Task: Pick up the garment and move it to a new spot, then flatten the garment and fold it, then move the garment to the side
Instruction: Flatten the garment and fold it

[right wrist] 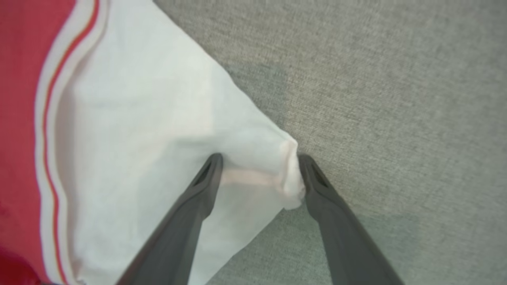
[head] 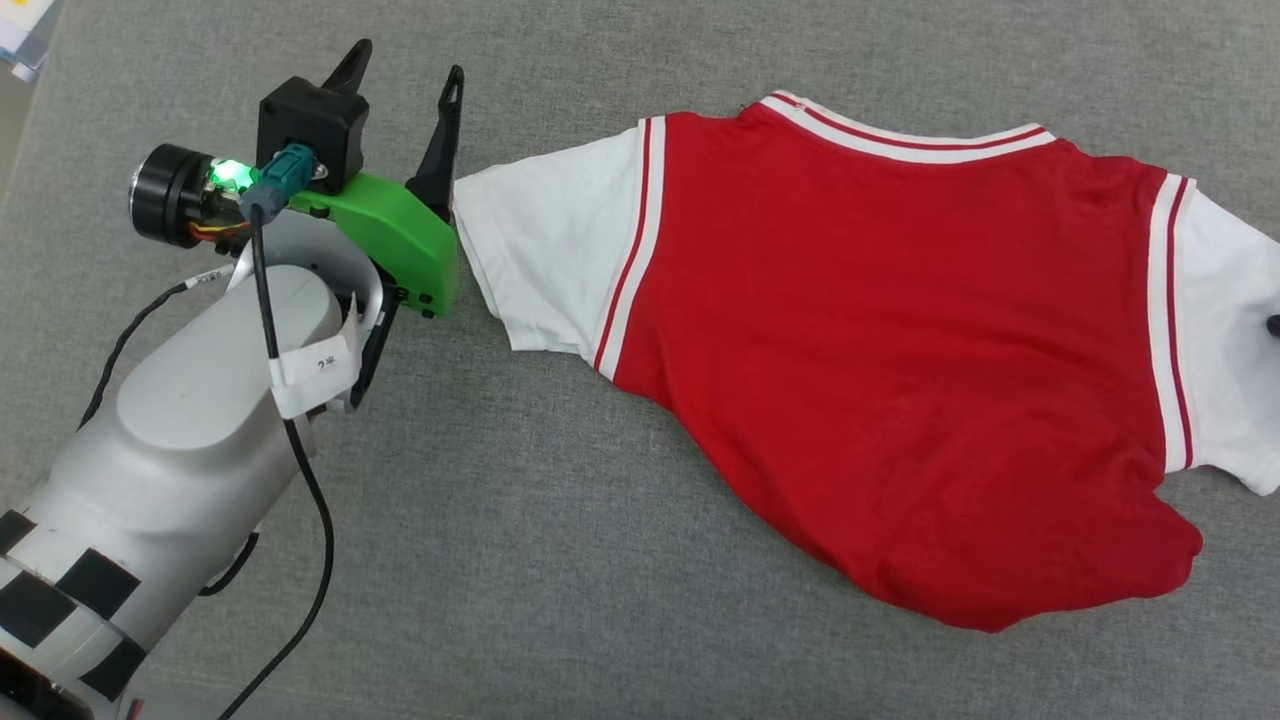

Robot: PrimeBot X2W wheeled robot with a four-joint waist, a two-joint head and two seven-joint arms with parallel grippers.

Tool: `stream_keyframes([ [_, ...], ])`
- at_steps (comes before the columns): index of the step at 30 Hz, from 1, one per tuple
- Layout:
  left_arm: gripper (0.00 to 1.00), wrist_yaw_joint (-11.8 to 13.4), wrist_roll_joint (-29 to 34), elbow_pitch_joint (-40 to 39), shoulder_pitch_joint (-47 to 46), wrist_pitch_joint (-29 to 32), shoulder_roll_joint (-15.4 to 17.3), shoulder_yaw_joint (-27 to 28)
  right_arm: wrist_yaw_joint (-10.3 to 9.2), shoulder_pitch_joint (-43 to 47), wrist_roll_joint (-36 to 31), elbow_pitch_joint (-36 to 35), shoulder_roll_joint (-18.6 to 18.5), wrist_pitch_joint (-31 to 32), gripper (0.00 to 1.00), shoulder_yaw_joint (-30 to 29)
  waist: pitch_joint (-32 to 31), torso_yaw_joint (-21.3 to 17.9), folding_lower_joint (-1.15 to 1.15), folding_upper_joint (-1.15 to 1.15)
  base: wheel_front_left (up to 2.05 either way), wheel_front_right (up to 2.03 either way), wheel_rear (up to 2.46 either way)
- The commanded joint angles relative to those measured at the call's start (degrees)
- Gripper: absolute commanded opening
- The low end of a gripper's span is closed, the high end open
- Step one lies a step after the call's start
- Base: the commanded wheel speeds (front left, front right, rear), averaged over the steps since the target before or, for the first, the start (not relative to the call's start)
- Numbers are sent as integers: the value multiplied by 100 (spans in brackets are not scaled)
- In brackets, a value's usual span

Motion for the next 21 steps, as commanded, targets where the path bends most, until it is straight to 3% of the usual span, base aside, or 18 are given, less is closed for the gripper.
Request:
stream_keyframes([
  [1, 100, 17, 52, 33, 43, -33, -15, 29, 2, 269, 85, 95, 217, -54, 100, 230, -8, -20, 0, 24, 0, 0, 0],
  [2, 100, 3, 52, 62, 48, -33, -16, 42, 2, 264, 95, 122, 189, -124, 96, 272, -25, -33, 0, 24, 0, 0, 0],
  [3, 100, -6, 54, 89, 56, -33, -16, 52, 2, 250, 104, 142, 175, -187, 26, 300, -46, -48, 0, 24, 0, 0, 0],
  [4, 100, -18, 54, 126, 69, -33, -14, 62, 2, 226, 145, 164, 174, -260, 0, 321, -77, -69, 0, 24, 0, 0, 0],
  [15, 100, -301, -36, 533, 82, 57, 79, 68, 2, -153, 111, -76, -183, -1472, 0, 404, -685, -311, 0, 24, 0, 0, 0],
  [21, 100, -680, -37, 609, -218, 585, 193, -109, 2, -30, 171, -530, -543, -1938, 0, 465, -932, -494, 0, 24, 0, 0, 0],
])
